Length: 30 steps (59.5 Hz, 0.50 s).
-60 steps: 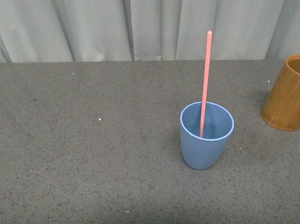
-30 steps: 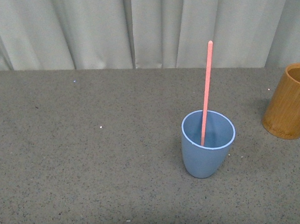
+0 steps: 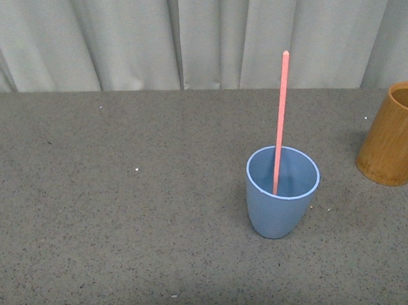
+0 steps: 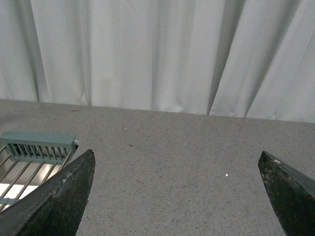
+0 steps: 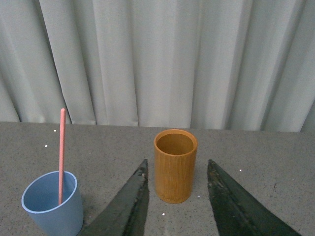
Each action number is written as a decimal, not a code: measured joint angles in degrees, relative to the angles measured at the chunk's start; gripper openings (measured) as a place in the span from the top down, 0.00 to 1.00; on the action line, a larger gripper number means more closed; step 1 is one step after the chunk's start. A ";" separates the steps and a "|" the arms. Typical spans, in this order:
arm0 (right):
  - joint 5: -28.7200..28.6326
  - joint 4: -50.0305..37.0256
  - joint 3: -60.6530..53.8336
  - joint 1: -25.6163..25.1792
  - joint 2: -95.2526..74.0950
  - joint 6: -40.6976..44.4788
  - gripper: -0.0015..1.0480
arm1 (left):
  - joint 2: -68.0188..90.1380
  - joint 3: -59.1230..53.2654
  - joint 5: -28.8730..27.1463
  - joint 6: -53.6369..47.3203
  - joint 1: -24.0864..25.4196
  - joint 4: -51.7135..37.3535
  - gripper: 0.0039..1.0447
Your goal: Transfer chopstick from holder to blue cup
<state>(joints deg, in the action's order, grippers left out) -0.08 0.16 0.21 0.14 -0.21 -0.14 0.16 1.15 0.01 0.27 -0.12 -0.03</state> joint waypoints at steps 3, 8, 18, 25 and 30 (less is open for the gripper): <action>0.00 0.00 0.00 0.00 0.00 0.00 0.48 | 0.00 0.00 0.00 0.00 0.00 0.00 0.06; 0.00 0.00 0.00 0.00 0.00 0.00 0.30 | 0.00 0.00 0.00 0.00 0.00 0.00 0.06; 0.00 0.00 0.00 0.00 0.00 -0.02 0.10 | 0.00 0.00 0.00 0.00 0.00 0.00 0.06; 0.00 0.00 0.00 0.00 0.00 -0.02 0.09 | 0.00 0.00 0.00 0.00 0.00 0.00 0.06; 0.00 0.00 0.00 0.00 0.00 -0.02 0.09 | 0.00 0.00 0.00 0.00 0.00 0.00 0.06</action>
<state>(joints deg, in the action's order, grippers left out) -0.08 0.16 0.21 0.14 -0.21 -0.16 0.16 1.15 0.01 0.27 -0.12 -0.03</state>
